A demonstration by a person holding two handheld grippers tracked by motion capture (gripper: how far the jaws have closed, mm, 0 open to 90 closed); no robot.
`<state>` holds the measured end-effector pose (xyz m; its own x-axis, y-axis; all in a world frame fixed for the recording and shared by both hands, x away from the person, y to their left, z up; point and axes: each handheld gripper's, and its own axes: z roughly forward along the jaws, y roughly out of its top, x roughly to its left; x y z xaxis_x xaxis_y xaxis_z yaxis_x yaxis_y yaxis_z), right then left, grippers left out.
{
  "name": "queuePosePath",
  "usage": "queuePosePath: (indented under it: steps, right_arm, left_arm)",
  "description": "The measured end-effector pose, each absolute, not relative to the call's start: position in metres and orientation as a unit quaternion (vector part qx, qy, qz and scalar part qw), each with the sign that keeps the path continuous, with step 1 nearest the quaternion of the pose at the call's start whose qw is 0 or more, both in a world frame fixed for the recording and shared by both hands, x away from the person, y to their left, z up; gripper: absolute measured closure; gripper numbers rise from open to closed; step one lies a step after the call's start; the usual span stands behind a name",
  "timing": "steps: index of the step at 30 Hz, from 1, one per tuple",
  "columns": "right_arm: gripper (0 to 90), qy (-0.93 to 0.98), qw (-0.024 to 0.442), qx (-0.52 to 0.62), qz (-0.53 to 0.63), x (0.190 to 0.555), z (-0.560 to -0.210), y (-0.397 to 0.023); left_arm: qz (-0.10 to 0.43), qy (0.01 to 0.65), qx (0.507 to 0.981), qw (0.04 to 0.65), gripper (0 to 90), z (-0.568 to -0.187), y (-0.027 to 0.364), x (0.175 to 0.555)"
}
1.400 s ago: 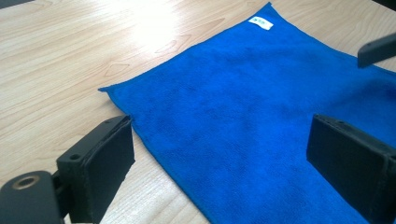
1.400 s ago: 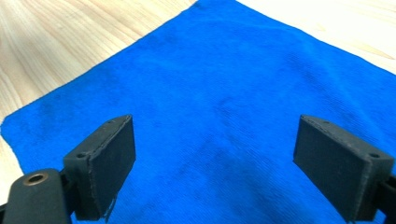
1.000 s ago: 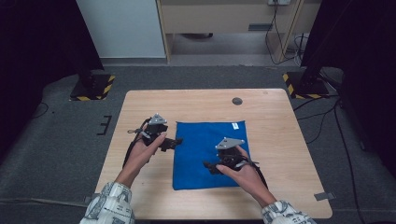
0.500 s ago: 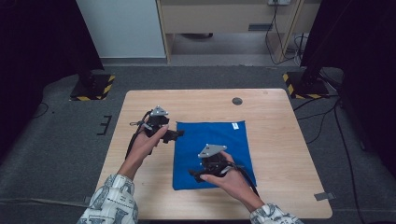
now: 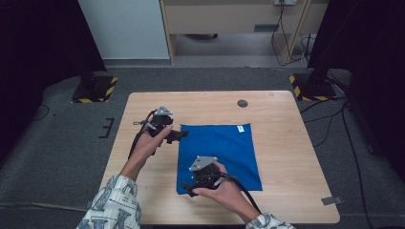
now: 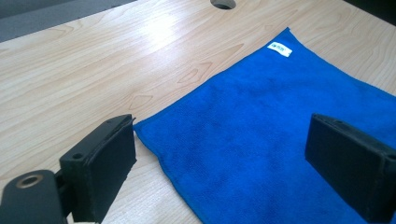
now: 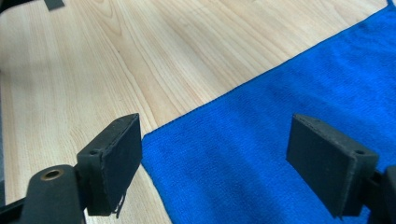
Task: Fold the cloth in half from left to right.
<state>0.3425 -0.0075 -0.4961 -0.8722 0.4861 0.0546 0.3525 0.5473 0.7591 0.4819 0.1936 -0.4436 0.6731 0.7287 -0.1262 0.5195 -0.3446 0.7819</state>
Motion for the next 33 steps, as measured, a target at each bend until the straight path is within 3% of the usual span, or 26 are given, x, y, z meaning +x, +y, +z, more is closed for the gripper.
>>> queuePosePath:
  steps: [5, 17, 23, 29, 33]
  right_arm:
    - [18.1, 0.882, 0.077, 0.234, 0.402, 0.339, -0.502, -0.001]
    - [44.3, 0.885, 0.083, 0.237, 0.391, 0.327, -0.508, 0.012]
    - [45.0, 0.889, 0.067, 0.234, 0.388, 0.319, -0.518, 0.021]
    - [37.5, 0.890, 0.075, 0.241, 0.380, 0.317, -0.526, 0.028]
    - [42.4, 0.889, 0.094, 0.244, 0.376, 0.319, -0.529, 0.029]
  left_arm:
    - [0.122, 0.382, 0.815, 0.418, 9.6, -0.448, 0.195, 0.486]
    - [0.125, 0.374, 0.822, 0.410, 12.5, -0.449, 0.194, 0.500]
    - [0.122, 0.374, 0.827, 0.402, 12.8, -0.456, 0.196, 0.504]
    - [0.121, 0.376, 0.830, 0.394, 13.2, -0.458, 0.196, 0.506]
    - [0.121, 0.374, 0.830, 0.395, 14.3, -0.459, 0.194, 0.506]
